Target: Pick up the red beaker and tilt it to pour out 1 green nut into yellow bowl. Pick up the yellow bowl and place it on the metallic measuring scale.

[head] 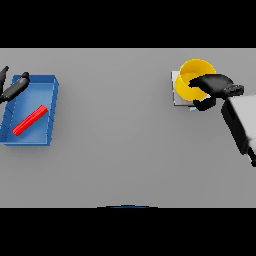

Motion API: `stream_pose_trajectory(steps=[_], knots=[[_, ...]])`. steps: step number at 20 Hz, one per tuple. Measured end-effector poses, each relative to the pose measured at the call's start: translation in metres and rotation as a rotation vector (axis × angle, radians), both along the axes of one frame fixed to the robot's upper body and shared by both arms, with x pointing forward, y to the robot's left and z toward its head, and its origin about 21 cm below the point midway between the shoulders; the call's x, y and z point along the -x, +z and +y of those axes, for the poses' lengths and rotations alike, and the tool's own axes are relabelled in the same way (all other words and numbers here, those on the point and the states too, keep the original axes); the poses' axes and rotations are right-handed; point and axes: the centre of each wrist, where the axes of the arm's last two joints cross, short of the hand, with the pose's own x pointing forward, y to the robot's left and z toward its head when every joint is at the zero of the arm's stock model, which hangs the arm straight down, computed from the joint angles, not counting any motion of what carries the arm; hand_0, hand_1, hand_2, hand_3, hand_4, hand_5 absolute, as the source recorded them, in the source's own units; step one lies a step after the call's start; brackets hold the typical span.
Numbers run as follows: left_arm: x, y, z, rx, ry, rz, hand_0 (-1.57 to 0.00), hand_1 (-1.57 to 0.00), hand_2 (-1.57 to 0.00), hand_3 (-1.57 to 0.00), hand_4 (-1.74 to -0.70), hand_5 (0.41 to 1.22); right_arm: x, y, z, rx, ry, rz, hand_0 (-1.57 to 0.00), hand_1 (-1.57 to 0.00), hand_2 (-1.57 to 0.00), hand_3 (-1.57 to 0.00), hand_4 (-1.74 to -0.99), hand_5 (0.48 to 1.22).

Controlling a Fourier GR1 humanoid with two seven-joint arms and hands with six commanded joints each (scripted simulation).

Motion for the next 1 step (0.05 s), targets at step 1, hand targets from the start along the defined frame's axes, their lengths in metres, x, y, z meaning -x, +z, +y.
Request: stream_pose_trajectory(steps=[1], knots=[[0.0004,-0.0002,-0.0025,0.001,-0.008,0.002,0.00,0.00,0.00,0.00,-0.72,0.693,0.0000,0.0024,-0.0024,-0.004,-0.002,0.005,-0.04,-0.06,-0.10,-0.27,-1.410,0.759]])
